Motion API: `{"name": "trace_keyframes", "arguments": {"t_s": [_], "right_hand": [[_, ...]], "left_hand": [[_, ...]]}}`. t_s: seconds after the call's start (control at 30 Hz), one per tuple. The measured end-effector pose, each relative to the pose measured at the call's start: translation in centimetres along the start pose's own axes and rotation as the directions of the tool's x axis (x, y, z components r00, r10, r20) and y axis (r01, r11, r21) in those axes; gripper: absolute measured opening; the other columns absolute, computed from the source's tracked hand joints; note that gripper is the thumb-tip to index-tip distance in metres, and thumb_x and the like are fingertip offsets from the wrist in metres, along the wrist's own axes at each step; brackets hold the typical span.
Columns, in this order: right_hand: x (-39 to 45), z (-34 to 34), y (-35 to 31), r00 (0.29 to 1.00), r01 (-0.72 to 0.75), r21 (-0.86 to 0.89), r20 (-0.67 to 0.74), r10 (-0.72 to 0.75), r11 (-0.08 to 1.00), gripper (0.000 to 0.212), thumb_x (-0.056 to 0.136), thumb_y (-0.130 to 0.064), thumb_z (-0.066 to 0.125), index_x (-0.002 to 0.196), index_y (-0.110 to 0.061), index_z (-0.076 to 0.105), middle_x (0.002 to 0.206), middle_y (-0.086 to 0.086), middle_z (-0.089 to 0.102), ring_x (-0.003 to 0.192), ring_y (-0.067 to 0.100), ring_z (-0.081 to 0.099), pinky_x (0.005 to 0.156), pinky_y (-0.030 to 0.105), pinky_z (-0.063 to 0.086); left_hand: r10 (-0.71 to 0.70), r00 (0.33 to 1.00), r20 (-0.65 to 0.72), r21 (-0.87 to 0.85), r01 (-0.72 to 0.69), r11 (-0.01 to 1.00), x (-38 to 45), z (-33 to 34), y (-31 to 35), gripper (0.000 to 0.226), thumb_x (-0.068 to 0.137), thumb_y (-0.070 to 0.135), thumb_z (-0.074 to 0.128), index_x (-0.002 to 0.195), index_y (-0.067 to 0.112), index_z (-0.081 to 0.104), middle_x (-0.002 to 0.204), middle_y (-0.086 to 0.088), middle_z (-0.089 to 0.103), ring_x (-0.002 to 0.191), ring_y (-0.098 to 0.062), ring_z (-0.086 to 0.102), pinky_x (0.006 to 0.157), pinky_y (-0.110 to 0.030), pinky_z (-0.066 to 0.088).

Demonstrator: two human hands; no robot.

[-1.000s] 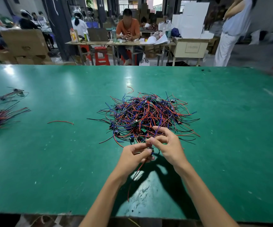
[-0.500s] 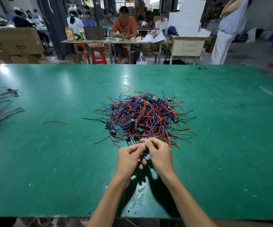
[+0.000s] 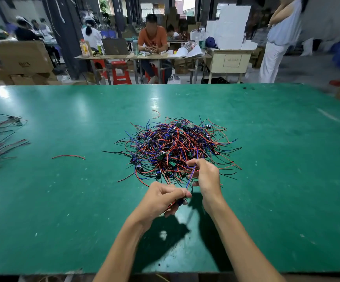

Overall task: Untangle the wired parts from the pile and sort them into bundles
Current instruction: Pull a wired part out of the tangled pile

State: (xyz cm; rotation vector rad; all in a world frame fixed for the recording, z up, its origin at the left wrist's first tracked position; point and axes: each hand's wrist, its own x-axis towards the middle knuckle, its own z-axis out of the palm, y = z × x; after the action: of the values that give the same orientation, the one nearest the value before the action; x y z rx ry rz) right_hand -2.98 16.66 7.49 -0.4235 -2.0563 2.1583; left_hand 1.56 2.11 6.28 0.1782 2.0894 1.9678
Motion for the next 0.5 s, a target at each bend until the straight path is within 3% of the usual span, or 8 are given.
{"name": "trace_keyframes", "arguments": {"t_s": [0.13, 0.23, 0.3, 0.37, 0.5], "right_hand": [[-1.3, -0.5, 1.5, 0.993, -0.021, 0.16, -0.107, 0.039, 0.987, 0.029, 0.101, -0.039, 0.05, 0.092, -0.024, 0.073, 0.091, -0.002, 0.077, 0.054, 0.009, 0.055, 0.048, 0.023, 0.04], [-3.0, -0.6, 3.6, 0.998, 0.003, 0.082, 0.059, -0.007, 0.997, 0.045, 0.093, -0.061, 0.058, 0.092, -0.02, 0.074, 0.082, -0.002, 0.075, 0.056, 0.013, 0.058, 0.047, 0.022, 0.041], [-3.3, -0.7, 4.4, 0.987, 0.118, -0.052, 0.119, -0.111, 0.992, 0.039, 0.091, -0.05, 0.069, 0.083, -0.012, 0.074, 0.075, 0.003, 0.074, 0.06, 0.014, 0.06, 0.054, 0.028, 0.045], [-2.5, -1.1, 4.4, 0.98, 0.195, -0.161, 0.061, -0.188, 0.967, 0.033, 0.093, -0.041, 0.071, 0.077, -0.013, 0.075, 0.068, 0.006, 0.071, 0.06, 0.012, 0.059, 0.063, 0.037, 0.049], [-0.7, -1.9, 2.5, 0.992, 0.121, -0.146, 0.05, -0.115, 0.982, 0.041, 0.089, -0.042, 0.075, 0.071, -0.005, 0.072, 0.059, 0.004, 0.064, 0.055, 0.011, 0.062, 0.064, 0.038, 0.055]], "left_hand": [[-0.061, 0.998, -0.015, -0.026, 0.061, 0.998, -0.3, -0.3, -0.8, 0.019, 0.095, 0.022, 0.065, 0.092, 0.016, 0.082, 0.076, -0.009, 0.071, 0.046, -0.012, 0.047, 0.041, -0.019, 0.032], [-0.062, 0.996, -0.069, -0.009, 0.061, 0.998, -0.1, -0.5, -0.9, 0.019, 0.094, 0.03, 0.068, 0.093, 0.018, 0.082, 0.074, -0.009, 0.069, 0.048, -0.01, 0.048, 0.044, -0.018, 0.035], [-0.101, 0.995, -0.028, -0.034, 0.1, 0.994, 0.1, -0.6, -0.9, 0.023, 0.096, 0.029, 0.065, 0.095, 0.012, 0.081, 0.077, -0.01, 0.069, 0.052, -0.01, 0.053, 0.045, -0.019, 0.039], [-0.187, 0.982, 0.027, -0.113, 0.189, 0.975, 0.2, -0.9, -0.8, 0.03, 0.101, 0.03, 0.059, 0.105, 0.005, 0.076, 0.092, -0.014, 0.075, 0.059, -0.012, 0.06, 0.05, -0.019, 0.045], [-0.27, 0.956, 0.119, -0.094, 0.281, 0.955, -0.4, -1.6, -1.3, 0.029, 0.101, 0.023, 0.058, 0.112, 0.0, 0.072, 0.102, -0.013, 0.077, 0.064, -0.009, 0.062, 0.057, -0.018, 0.05]]}}
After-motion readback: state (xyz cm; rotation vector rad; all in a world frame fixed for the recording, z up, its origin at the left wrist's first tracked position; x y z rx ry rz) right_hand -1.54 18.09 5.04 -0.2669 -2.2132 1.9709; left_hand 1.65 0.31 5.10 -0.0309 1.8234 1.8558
